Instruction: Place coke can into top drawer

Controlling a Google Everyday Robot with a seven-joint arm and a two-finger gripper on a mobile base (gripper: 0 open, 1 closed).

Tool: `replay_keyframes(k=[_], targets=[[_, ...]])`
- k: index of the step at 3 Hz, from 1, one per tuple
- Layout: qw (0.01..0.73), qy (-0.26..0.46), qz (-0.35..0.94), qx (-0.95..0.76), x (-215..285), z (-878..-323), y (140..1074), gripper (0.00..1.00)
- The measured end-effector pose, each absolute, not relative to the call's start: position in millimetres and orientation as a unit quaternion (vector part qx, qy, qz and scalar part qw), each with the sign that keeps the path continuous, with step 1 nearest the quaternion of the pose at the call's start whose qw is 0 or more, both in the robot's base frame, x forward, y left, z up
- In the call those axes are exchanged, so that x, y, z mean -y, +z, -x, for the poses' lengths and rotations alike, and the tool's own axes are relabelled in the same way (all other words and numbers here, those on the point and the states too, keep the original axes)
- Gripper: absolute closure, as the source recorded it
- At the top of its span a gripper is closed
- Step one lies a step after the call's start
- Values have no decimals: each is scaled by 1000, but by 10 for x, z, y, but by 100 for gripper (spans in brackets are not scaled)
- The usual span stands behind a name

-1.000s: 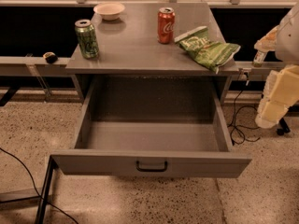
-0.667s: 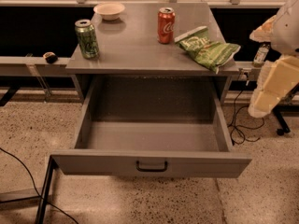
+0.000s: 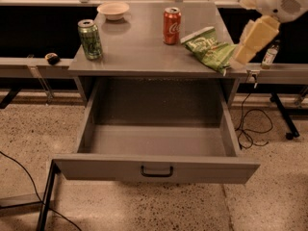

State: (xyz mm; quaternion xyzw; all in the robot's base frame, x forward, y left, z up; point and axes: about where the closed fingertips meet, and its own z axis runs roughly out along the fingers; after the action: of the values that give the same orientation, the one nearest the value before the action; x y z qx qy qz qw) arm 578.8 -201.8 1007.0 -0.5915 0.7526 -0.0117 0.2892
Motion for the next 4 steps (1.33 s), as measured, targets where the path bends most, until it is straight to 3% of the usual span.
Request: replay_keyframes(k=[2, 4], targets=[[411, -7, 556, -722, 1622, -7091, 10427, 0], [501, 87, 498, -702, 1032, -7957, 10032, 0]])
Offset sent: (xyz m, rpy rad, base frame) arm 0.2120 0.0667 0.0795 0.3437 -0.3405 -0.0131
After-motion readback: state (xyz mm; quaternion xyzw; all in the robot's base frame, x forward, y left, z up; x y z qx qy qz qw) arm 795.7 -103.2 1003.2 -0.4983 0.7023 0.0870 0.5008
